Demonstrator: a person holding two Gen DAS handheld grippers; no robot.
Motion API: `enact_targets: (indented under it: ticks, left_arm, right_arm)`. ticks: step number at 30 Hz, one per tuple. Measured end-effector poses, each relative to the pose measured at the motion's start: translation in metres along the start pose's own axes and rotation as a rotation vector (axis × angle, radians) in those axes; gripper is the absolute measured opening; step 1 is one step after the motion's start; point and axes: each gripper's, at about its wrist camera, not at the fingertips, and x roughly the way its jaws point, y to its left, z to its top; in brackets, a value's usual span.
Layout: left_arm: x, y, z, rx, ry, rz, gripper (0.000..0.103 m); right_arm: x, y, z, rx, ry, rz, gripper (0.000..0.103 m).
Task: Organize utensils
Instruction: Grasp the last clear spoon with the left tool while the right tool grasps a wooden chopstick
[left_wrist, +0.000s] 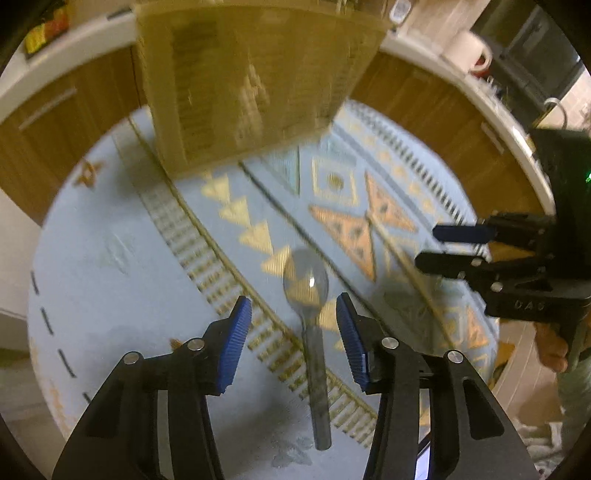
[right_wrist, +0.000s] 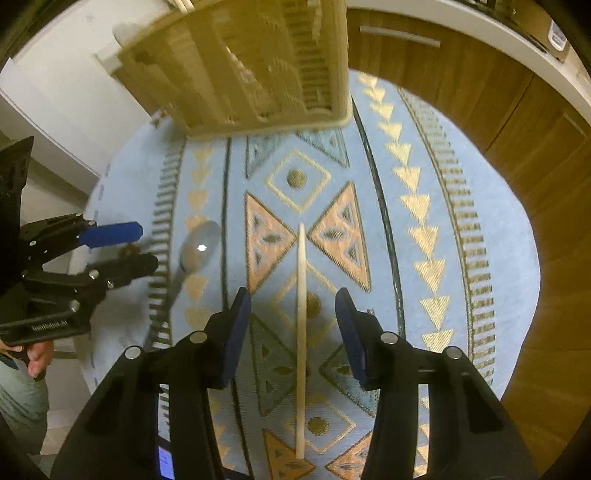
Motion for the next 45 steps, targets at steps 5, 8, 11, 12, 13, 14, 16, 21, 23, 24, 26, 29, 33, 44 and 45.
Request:
enact_targets:
  ticks: [5, 8, 11, 12, 13, 14, 16, 21, 23, 24, 26, 29, 33, 44, 45]
  left_arm:
    - [0.021, -0.005, -0.004, 0.026, 0.061, 0.014, 0.041]
    - [0.023, -0.010, -0.005, 0.050, 0.069, 0.049, 0.038]
    - [0.023, -0.018, -0.006, 0.075, 0.075, 0.090, 0.036]
    - [0.023, -0.021, -0.006, 0.089, 0.079, 0.108, 0.034]
    - [0.025, -0.025, -0.003, 0.100, 0.084, 0.120, 0.031]
    - [0.026, -0.028, -0.003, 0.110, 0.087, 0.129, 0.029]
    - [0.028, -0.034, -0.003, 0.126, 0.099, 0.142, 0.026]
    - [0.033, -0.048, -0.002, 0.154, 0.104, 0.189, 0.026]
    - [0.038, -0.058, -0.003, 0.169, 0.107, 0.210, 0.026]
    - [0.039, -0.062, -0.002, 0.179, 0.107, 0.222, 0.027]
    - [0.042, -0.067, -0.004, 0.203, 0.102, 0.247, 0.027]
    - [0.043, -0.071, -0.006, 0.192, 0.098, 0.235, 0.027]
    - [0.041, -0.069, -0.006, 0.169, 0.093, 0.205, 0.028]
    - [0.043, -0.081, -0.017, 0.233, 0.089, 0.257, 0.012]
    - [0.044, -0.084, -0.017, 0.245, 0.092, 0.264, 0.010]
  right_arm:
    - [0.014, 0.002, -0.003, -0.005, 0.052, 0.007, 0.036]
    - [0.024, 0.005, -0.005, -0.018, 0.080, 0.003, 0.032]
    - [0.032, 0.007, -0.005, -0.019, 0.103, -0.001, 0.029]
    - [0.033, 0.009, -0.005, -0.029, 0.100, -0.011, 0.029]
    - [0.033, 0.010, -0.005, -0.035, 0.102, -0.018, 0.028]
    - [0.034, 0.011, -0.005, -0.039, 0.103, -0.024, 0.027]
    - [0.036, 0.013, -0.005, -0.048, 0.104, -0.032, 0.026]
    - [0.037, 0.019, -0.008, -0.086, 0.095, -0.073, 0.019]
    - [0.038, 0.021, -0.009, -0.096, 0.092, -0.084, 0.019]
    - [0.039, 0.021, -0.009, -0.097, 0.090, -0.085, 0.018]
    - [0.040, 0.023, -0.010, -0.102, 0.084, -0.093, 0.015]
    - [0.042, 0.024, -0.010, -0.097, 0.079, -0.087, 0.014]
    - [0.041, 0.018, -0.008, -0.061, 0.081, -0.058, 0.014]
    - [0.035, 0.015, -0.018, -0.132, 0.059, -0.105, 0.008]
    - [0.035, 0.016, -0.019, -0.137, 0.057, -0.106, 0.006]
